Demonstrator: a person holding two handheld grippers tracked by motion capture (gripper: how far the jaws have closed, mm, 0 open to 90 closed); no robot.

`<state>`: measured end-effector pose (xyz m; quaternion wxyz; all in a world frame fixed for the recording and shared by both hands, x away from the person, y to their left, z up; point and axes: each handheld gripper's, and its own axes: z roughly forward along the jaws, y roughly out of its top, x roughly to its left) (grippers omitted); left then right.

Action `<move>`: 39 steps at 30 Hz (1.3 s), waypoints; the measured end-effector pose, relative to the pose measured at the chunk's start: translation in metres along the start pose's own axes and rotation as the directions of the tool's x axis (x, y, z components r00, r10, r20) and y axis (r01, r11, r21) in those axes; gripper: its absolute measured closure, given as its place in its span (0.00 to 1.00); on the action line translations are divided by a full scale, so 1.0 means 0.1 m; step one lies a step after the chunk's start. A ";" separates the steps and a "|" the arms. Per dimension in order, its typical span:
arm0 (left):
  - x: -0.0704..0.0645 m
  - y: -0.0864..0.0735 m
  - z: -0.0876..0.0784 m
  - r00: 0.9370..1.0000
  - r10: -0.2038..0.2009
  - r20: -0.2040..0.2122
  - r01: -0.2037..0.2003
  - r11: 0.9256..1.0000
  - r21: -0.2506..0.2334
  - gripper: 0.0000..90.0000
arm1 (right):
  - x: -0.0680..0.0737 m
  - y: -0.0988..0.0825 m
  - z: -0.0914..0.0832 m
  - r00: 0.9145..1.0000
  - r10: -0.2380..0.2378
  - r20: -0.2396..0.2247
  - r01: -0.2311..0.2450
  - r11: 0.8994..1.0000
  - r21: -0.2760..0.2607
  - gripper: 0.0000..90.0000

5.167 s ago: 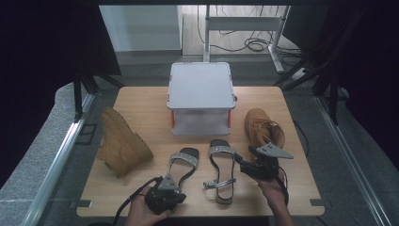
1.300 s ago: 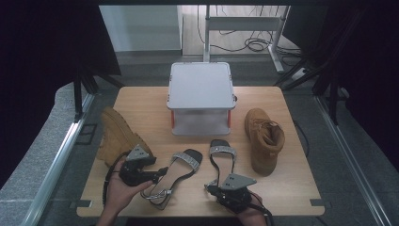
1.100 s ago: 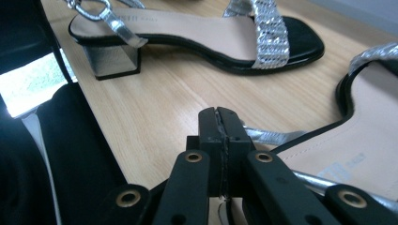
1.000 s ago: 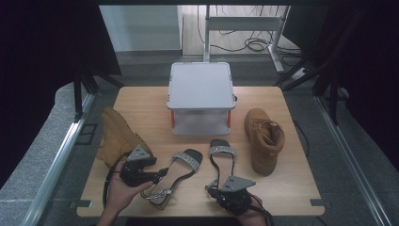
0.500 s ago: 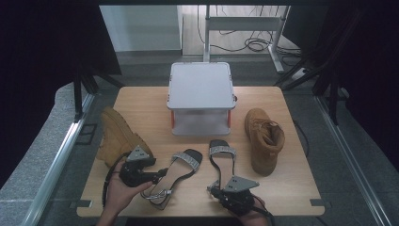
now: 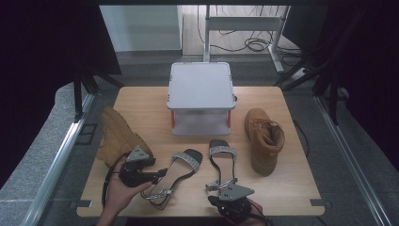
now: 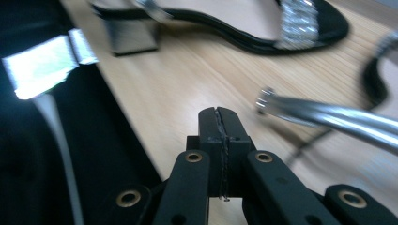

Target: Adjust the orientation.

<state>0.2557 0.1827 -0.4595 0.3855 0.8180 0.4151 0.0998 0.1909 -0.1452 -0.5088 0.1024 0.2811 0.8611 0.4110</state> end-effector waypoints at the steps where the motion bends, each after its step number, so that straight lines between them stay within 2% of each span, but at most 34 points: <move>1: 0.00 0.00 0.00 1.000 0.002 0.000 -0.002 1.000 0.003 0.41 | -0.01 -0.01 0.00 1.000 0.001 0.014 -0.001 1.000 0.006 0.99; 2: 0.00 0.00 0.01 1.000 0.003 0.000 -0.003 1.000 0.005 0.41 | -0.03 -0.02 0.01 0.999 0.000 0.037 -0.001 1.000 0.014 0.99; 13: 0.00 -0.01 0.01 1.000 0.002 -0.001 -0.002 1.000 0.008 0.41 | -0.07 -0.06 -0.05 0.997 0.003 0.077 -0.006 0.999 0.034 0.99; 22: -0.01 -0.01 0.04 1.000 0.005 0.002 -0.005 1.000 0.018 0.41 | -0.18 -0.11 -0.16 0.993 0.033 0.118 -0.036 0.999 0.030 0.99; 39: -0.02 -0.02 0.07 1.000 0.012 0.006 -0.012 0.999 0.029 0.41 | -0.39 -0.18 -0.30 0.986 0.076 0.146 -0.083 0.996 0.043 0.99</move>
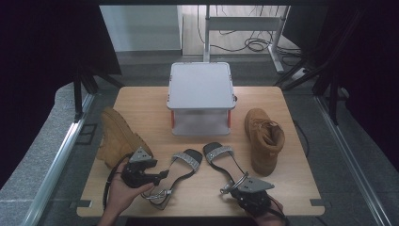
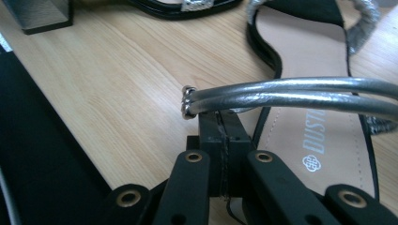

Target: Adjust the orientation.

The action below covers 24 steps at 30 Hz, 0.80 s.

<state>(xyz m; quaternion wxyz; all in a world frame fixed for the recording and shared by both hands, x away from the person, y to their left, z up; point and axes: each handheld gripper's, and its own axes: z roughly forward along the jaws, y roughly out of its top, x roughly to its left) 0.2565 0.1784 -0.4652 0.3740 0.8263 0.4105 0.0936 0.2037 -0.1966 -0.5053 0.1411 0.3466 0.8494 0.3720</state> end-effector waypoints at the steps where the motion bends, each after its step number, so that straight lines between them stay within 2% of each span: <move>1: 0.00 0.00 0.00 1.000 0.000 0.000 0.000 1.000 0.001 0.41 | -0.02 -0.01 -0.01 1.000 0.006 0.002 -0.006 1.000 0.000 0.99; 4: 0.00 0.00 0.01 1.000 0.000 0.000 0.000 1.000 0.005 0.41 | -0.08 -0.03 -0.02 1.000 0.020 0.011 -0.020 1.000 0.002 0.99; 14: 0.00 -0.01 0.02 1.000 0.001 0.002 -0.001 1.000 0.006 0.41 | -0.15 -0.05 -0.04 0.999 0.033 0.013 -0.034 0.999 0.002 0.99; 20: 0.04 0.00 0.03 1.000 -0.006 0.003 0.006 1.000 0.009 0.41 | -0.14 -0.04 -0.06 1.000 0.022 -0.021 -0.022 1.000 -0.001 0.99; 24: 0.02 0.02 0.07 1.000 0.003 0.002 -0.003 1.000 0.014 0.41 | -0.15 -0.09 -0.10 0.998 0.023 -0.057 -0.026 0.999 -0.039 0.94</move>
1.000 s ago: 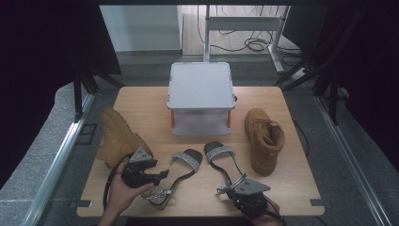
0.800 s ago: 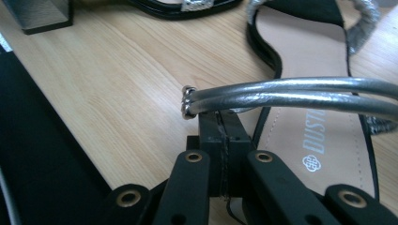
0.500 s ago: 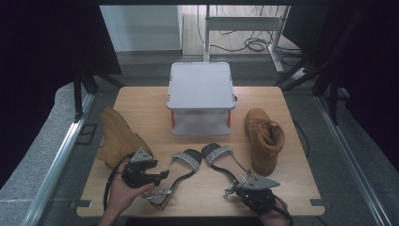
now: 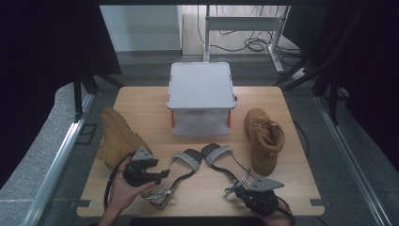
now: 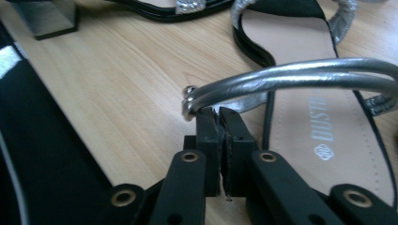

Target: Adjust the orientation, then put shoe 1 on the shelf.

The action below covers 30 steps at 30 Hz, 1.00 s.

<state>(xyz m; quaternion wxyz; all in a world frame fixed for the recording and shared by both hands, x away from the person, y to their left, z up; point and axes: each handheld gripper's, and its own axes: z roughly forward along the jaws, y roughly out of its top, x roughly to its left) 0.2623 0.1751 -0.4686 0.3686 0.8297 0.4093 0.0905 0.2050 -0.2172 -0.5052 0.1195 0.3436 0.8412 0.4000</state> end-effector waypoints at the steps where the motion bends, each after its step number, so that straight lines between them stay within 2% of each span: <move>1: -0.01 0.01 0.01 1.000 0.004 0.005 -0.004 1.000 0.000 0.41 | 0.00 0.00 0.00 1.000 0.000 0.000 0.000 1.000 0.000 0.94; 3: -0.03 0.02 0.01 1.000 0.006 0.009 -0.006 1.000 0.001 0.41 | 0.03 -0.01 -0.03 1.000 -0.009 -0.014 0.009 1.000 -0.009 0.86; 4: -0.03 0.03 0.01 1.000 0.002 0.011 -0.002 1.000 0.002 0.41 | 0.05 -0.01 -0.04 1.000 -0.016 -0.018 0.016 1.000 -0.016 0.79; 5: -0.03 0.03 0.00 1.000 -0.001 0.011 0.001 1.000 0.003 0.40 | 0.08 0.01 -0.07 0.999 -0.023 -0.029 0.022 1.000 -0.021 0.68; 6: -0.04 0.03 0.00 1.000 -0.007 0.011 0.007 1.000 0.001 0.40 | 0.08 0.01 -0.07 0.999 -0.023 -0.029 0.022 1.000 -0.021 0.68; 10: -0.06 0.02 -0.07 0.999 -0.027 0.027 0.028 1.000 -0.014 0.38 | 0.16 0.04 -0.13 0.998 -0.053 -0.039 0.052 0.998 -0.026 0.57; 13: -0.06 0.03 -0.10 0.998 -0.045 0.048 0.046 0.999 -0.018 0.36 | 0.16 0.05 -0.17 0.998 -0.052 -0.038 0.051 0.998 -0.028 0.55; 19: -0.11 0.04 -0.06 0.997 -0.043 0.058 0.041 0.998 0.040 0.34 | 0.12 0.02 -0.30 0.998 -0.048 -0.040 0.046 0.997 -0.055 0.55; 25: -0.21 0.05 0.01 0.999 -0.038 0.029 0.035 0.995 0.097 0.33 | 0.11 -0.10 -0.41 0.998 -0.046 -0.035 0.043 0.996 -0.072 0.55; 30: -0.28 0.07 0.15 0.999 -0.036 -0.001 0.036 0.984 0.176 0.33 | 0.09 -0.16 -0.51 1.000 -0.029 0.003 0.029 0.995 -0.093 0.55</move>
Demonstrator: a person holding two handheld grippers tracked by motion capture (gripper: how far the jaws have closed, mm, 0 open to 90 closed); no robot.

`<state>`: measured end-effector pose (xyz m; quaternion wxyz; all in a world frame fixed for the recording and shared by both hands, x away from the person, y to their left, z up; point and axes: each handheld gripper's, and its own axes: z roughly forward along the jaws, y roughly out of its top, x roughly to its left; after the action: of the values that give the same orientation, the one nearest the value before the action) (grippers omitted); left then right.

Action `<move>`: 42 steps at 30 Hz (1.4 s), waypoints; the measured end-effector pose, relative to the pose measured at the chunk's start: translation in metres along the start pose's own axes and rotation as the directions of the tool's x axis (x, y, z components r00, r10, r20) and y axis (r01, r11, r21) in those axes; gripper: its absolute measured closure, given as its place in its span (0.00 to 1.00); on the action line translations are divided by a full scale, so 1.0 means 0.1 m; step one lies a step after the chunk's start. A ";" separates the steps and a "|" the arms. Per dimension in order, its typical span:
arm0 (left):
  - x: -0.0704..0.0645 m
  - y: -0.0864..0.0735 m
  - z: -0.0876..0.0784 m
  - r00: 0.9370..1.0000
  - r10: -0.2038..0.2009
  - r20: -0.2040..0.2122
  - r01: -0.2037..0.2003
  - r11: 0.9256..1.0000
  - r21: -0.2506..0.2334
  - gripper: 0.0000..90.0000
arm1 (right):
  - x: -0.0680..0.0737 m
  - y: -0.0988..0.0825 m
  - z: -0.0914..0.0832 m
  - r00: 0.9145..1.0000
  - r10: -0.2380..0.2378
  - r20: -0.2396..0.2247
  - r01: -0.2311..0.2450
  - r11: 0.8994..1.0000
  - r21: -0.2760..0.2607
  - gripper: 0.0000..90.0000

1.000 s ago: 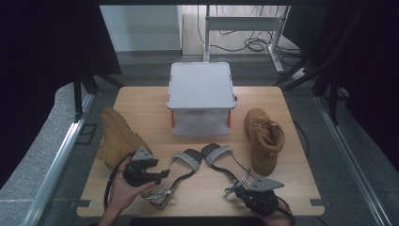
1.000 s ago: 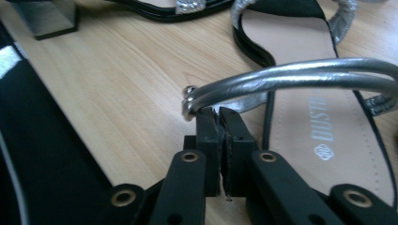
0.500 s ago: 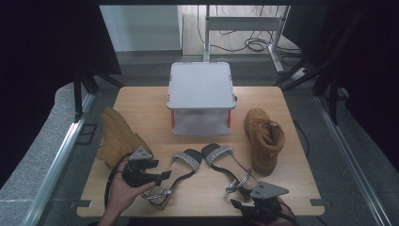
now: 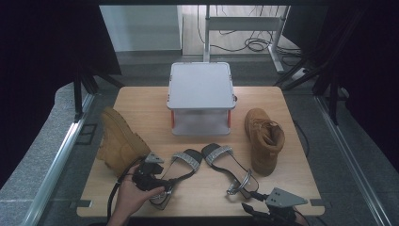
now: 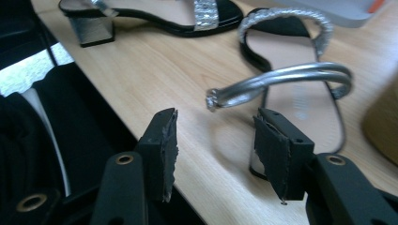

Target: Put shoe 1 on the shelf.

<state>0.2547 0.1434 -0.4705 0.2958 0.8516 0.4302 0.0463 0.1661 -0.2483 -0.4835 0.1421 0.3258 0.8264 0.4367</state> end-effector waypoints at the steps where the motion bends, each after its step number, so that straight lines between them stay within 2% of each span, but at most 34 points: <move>1: -0.01 0.01 0.03 1.000 0.000 -0.005 0.000 1.000 0.014 0.33 | 0.00 0.00 -0.02 1.000 -0.001 0.011 0.001 1.000 -0.003 0.55; 5: -0.01 0.03 0.13 0.999 -0.002 -0.043 0.004 0.998 0.058 0.33 | -0.01 0.03 -0.07 0.999 -0.006 0.037 0.007 1.000 -0.025 0.55; 7: -0.01 0.04 0.16 0.999 -0.003 -0.049 0.006 0.998 0.068 0.33 | -0.01 0.07 -0.09 0.998 -0.011 0.058 0.013 0.999 -0.034 0.54; 13: -0.02 0.07 0.27 0.999 -0.007 -0.053 0.012 0.995 0.101 0.33 | -0.05 0.34 -0.05 0.991 -0.030 0.127 0.036 0.998 -0.047 0.51; 16: -0.02 0.08 0.33 0.997 0.000 -0.073 0.010 0.992 0.128 0.32 | -0.08 0.54 0.12 0.987 -0.049 0.156 0.050 0.999 0.000 0.47; 18: -0.03 0.08 0.37 0.996 0.006 -0.087 0.007 0.989 0.149 0.32 | -0.11 0.64 0.25 0.986 -0.048 0.158 0.043 0.998 0.035 0.45; 20: -0.03 0.08 0.39 0.995 0.003 -0.095 0.012 0.988 0.155 0.32 | -0.13 0.74 0.44 0.987 -0.048 0.155 0.034 0.995 0.092 0.42; 22: -0.02 0.08 0.41 0.995 0.001 -0.096 0.015 0.987 0.161 0.32 | -0.16 0.81 0.62 0.987 -0.065 0.144 0.042 0.987 0.157 0.39; 24: -0.02 0.08 0.43 0.995 -0.007 -0.097 0.023 0.986 0.164 0.33 | -0.18 0.83 0.77 0.985 -0.077 0.152 0.043 0.976 0.215 0.37; 26: -0.02 0.08 0.46 0.996 -0.009 -0.092 0.026 0.984 0.177 0.33 | -0.23 0.84 0.92 0.981 -0.084 0.177 0.032 0.959 0.280 0.36; 27: -0.02 0.08 0.48 0.995 -0.008 -0.099 0.026 0.983 0.183 0.32 | -0.29 0.82 1.02 0.977 -0.078 0.198 0.009 0.944 0.330 0.34; 28: -0.03 0.08 0.49 0.995 -0.008 -0.103 0.027 0.982 0.185 0.32 | -0.29 0.82 1.02 0.977 -0.078 0.198 0.009 0.944 0.330 0.34; 31: -0.02 0.08 0.50 0.994 -0.023 -0.108 0.043 0.981 0.187 0.32 | -0.35 0.79 1.09 0.971 -0.068 0.230 -0.021 0.931 0.366 0.33; 33: -0.01 0.09 0.50 0.993 -0.028 -0.112 0.049 0.981 0.188 0.34 | -0.38 0.77 1.12 0.972 -0.057 0.229 -0.036 0.923 0.384 0.33; 34: -0.01 0.09 0.50 0.993 -0.036 -0.117 0.057 0.981 0.183 0.37 | -0.39 0.75 1.15 0.972 -0.048 0.230 -0.052 0.911 0.408 0.31; 35: -0.01 0.09 0.50 0.993 -0.036 -0.117 0.057 0.981 0.183 0.37 | -0.39 0.75 1.15 0.972 -0.048 0.230 -0.052 0.911 0.408 0.31; 37: -0.01 0.09 0.50 0.992 -0.043 -0.118 0.064 0.981 0.183 0.37 | -0.42 0.72 1.19 0.975 -0.027 0.222 -0.074 0.898 0.434 0.29; 39: -0.01 0.09 0.50 0.992 -0.041 -0.121 0.063 0.981 0.184 0.38 | -0.42 0.71 1.20 0.975 -0.019 0.220 -0.081 0.896 0.437 0.28; 42: 0.00 0.09 0.50 0.992 -0.049 -0.120 0.071 0.980 0.184 0.38 | -0.45 0.67 1.25 0.975 -0.004 0.223 -0.100 0.887 0.451 0.28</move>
<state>0.2773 0.1159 -0.5068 0.1903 0.8582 0.4745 0.0456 0.2926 -0.1727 -0.5036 0.1398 0.4163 0.8773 0.1937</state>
